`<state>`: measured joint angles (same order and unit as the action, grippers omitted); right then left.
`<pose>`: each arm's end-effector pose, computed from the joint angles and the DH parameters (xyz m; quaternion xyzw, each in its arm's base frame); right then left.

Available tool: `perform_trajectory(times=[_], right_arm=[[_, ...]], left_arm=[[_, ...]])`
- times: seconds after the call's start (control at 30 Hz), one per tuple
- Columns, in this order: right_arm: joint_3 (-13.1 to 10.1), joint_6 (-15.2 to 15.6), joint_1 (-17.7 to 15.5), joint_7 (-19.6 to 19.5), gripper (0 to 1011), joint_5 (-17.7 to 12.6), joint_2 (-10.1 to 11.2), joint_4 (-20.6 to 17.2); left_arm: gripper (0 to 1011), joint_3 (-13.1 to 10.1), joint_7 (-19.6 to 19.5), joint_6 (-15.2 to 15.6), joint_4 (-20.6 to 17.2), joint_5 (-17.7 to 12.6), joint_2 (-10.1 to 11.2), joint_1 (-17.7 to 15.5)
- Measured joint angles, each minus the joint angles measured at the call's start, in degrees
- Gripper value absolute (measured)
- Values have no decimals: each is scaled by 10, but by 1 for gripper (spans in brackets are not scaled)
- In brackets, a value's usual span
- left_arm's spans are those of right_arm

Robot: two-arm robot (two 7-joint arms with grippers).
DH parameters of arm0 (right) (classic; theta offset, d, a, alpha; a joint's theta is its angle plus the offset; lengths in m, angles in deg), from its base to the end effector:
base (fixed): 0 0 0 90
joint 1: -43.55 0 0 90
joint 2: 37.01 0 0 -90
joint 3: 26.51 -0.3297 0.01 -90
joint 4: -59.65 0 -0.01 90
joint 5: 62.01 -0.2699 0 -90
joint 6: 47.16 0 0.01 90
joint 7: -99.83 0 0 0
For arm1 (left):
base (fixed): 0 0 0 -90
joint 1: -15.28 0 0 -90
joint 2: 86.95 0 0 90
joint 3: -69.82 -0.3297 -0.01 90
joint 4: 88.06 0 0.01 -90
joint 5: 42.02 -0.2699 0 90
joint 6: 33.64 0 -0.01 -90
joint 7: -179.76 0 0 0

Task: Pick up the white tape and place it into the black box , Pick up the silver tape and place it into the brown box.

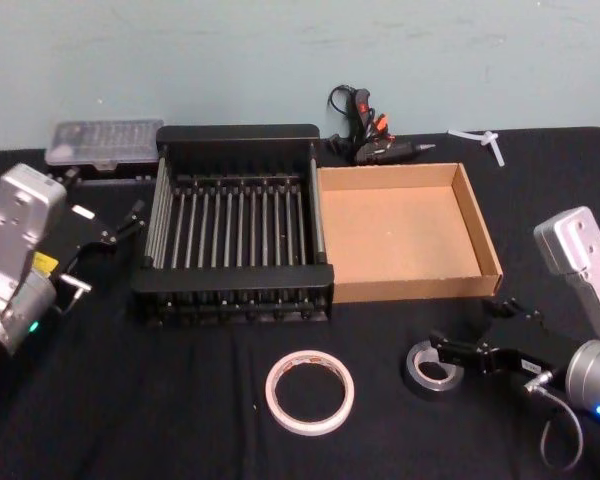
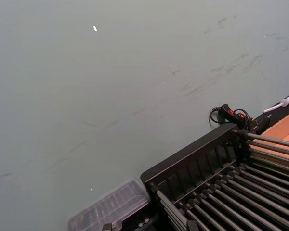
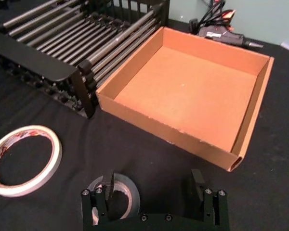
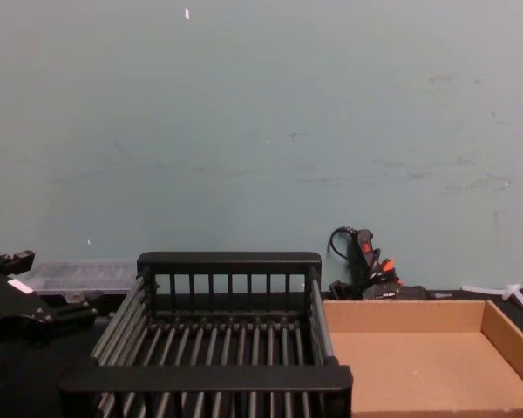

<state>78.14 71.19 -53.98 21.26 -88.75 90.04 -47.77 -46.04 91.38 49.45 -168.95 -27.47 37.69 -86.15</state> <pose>0.2353 -0.0984 -0.2846 -0.2326 0.1241 -0.4689 0.8430 0.3278 0.1155 -0.3269 0.1415 -0.1324 0.5800 0.7913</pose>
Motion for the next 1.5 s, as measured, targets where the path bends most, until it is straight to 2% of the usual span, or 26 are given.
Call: perform_trajectory(times=[0.7, 1.5], right_arm=[[4, 41, 3, 36, 1002, 28, -3, 10], [-1, 45, 13, 50, 1002, 43, -24, 30]], left_arm=[[1001, 0, 0, 0, 0, 0, 0, 0], [1001, 0, 0, 0, 0, 0, 0, 0]])
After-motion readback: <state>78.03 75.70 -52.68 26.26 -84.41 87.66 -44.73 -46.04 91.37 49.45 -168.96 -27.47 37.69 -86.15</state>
